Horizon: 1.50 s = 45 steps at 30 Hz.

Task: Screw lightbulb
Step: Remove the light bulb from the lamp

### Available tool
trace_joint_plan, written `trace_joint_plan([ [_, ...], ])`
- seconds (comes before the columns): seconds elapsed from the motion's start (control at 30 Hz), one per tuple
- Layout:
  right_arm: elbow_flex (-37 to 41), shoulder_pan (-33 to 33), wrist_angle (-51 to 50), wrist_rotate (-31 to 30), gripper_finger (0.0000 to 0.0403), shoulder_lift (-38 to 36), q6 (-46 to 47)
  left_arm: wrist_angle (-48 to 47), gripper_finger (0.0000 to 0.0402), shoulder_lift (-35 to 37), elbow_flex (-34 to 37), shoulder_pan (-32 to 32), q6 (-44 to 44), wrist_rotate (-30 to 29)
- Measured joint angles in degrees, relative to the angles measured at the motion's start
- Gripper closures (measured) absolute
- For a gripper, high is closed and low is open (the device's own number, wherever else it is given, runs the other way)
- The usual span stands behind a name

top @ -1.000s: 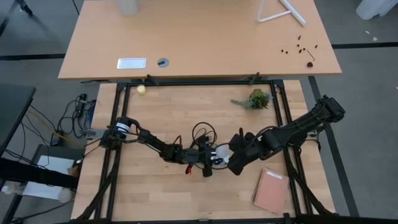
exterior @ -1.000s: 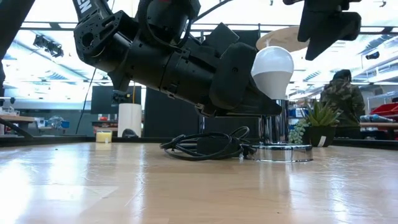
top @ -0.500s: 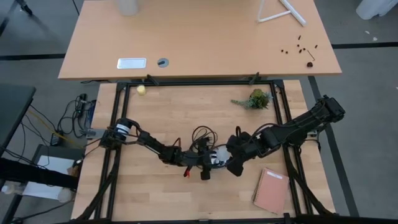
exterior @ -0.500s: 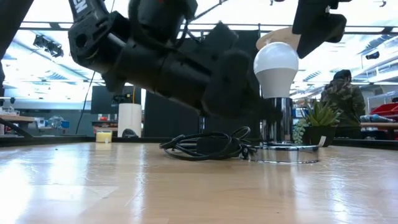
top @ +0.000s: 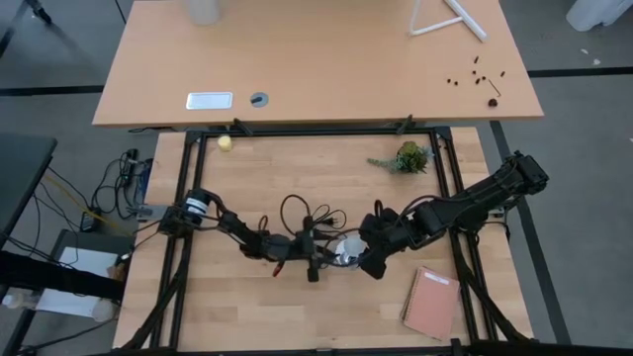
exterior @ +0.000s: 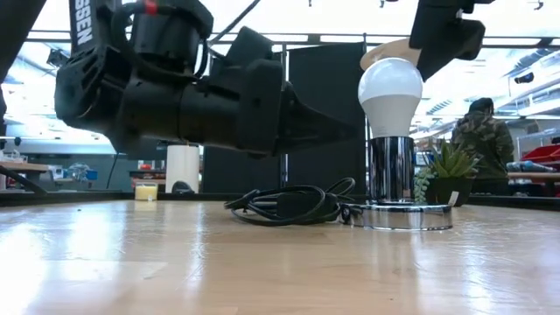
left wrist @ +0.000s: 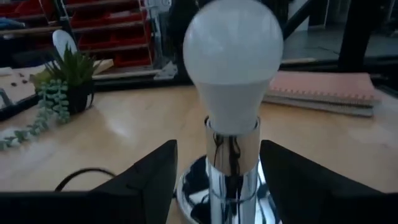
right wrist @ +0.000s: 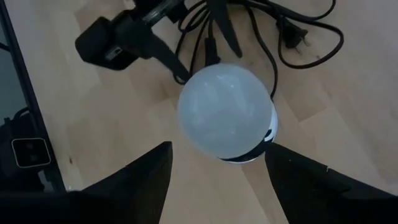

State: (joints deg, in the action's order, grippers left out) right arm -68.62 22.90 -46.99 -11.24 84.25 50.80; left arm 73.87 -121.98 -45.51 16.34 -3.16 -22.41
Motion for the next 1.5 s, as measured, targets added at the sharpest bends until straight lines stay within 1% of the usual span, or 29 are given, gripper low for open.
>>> trace_joint_plan([
  [0.1,0.00,-0.18,0.37,-0.10,0.0137,0.00,-0.62,4.40,0.0169,-2.71,-0.26,0.27,-0.95,0.78],
  [0.2,0.00,-0.37,0.63,0.02,0.0137,0.00,-1.36,7.86,0.0169,-6.62,-1.99,0.50,-1.16,1.54],
  [0.3,0.00,-0.49,0.46,0.28,0.0137,-0.01,-1.35,7.79,0.0169,-8.44,-3.92,0.47,-1.18,1.07],
  [0.43,0.00,-0.49,0.14,0.34,0.0137,-0.20,-1.48,5.28,0.0169,-8.60,-5.66,0.44,-1.17,0.88],
  [0.53,0.00,-0.49,0.29,0.36,0.0138,-0.20,-1.48,2.23,0.0169,-8.69,-6.81,0.46,-0.65,-2.43],
  [0.6,0.00,-0.49,0.30,0.36,0.0138,-0.20,-1.48,-0.29,0.0167,-8.67,-7.94,0.41,1.23,-4.31],
  [0.67,0.00,-0.49,0.87,0.34,0.0137,-0.20,-1.48,-2.48,0.0163,-8.69,-9.00,0.18,2.93,-4.54],
  [0.8,0.00,-0.49,1.93,-0.16,0.0138,-0.20,-1.45,-3.35,0.0142,-8.67,-10.69,0.07,3.34,-1.84],
  [1.0,0.00,-0.49,3.79,-0.27,0.0139,-0.20,-0.89,-7.42,0.0096,-8.67,-12.28,-0.84,3.36,-1.45],
  [1.1,0.00,-0.49,4.30,-0.29,0.0140,-0.20,-0.89,-8.14,0.0086,-9.36,-13.32,-1.49,3.39,-1.34],
  [1.27,0.00,-0.49,4.11,-0.32,0.0141,-0.20,-0.86,-6.96,0.0100,-10.62,-14.08,-1.73,1.92,-1.26],
  [1.5,-0.70,-0.60,2.56,-0.90,0.0144,-0.20,-0.01,-5.71,0.0154,-11.16,-14.08,-1.70,0.15,-0.94],
])
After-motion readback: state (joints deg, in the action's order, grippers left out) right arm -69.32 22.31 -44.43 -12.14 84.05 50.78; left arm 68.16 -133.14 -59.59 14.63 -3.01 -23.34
